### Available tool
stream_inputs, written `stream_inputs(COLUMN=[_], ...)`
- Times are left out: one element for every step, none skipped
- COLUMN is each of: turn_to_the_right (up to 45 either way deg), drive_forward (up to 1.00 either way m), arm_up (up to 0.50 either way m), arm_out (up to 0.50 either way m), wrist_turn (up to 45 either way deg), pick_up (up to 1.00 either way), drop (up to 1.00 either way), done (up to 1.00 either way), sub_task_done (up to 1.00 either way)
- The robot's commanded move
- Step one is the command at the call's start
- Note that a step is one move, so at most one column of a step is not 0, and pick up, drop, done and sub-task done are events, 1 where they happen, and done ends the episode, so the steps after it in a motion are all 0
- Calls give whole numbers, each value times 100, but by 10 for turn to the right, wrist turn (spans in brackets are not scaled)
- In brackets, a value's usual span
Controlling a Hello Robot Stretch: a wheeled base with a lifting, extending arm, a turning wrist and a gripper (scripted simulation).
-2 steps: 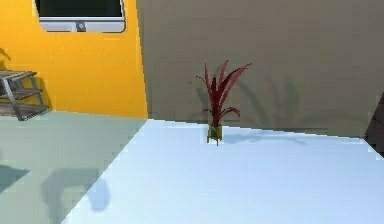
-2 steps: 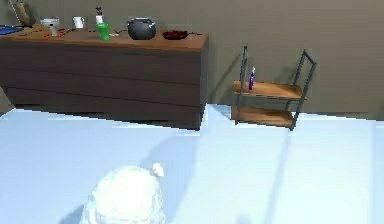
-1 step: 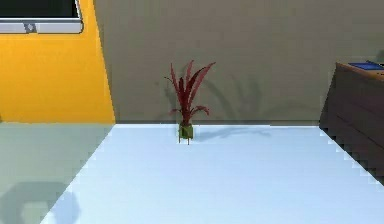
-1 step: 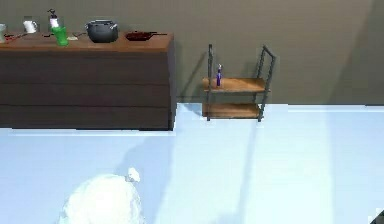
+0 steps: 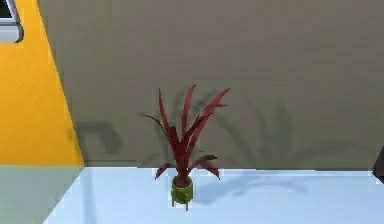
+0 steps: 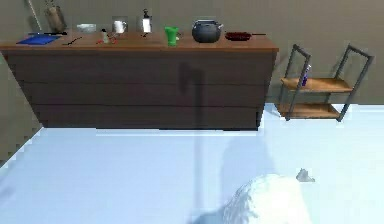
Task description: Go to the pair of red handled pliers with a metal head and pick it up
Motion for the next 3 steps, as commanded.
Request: stream_inputs(turn_to_the_right=[420,0,450], drive_forward=[0,35,0], arm_up=[0,0,0], arm_out=[0,0,0], wrist_turn=[0,0,0], pick_up=[0,0,0], drop=[0,0,0], done=[0,0,0], sub_task_done=[0,0,0])
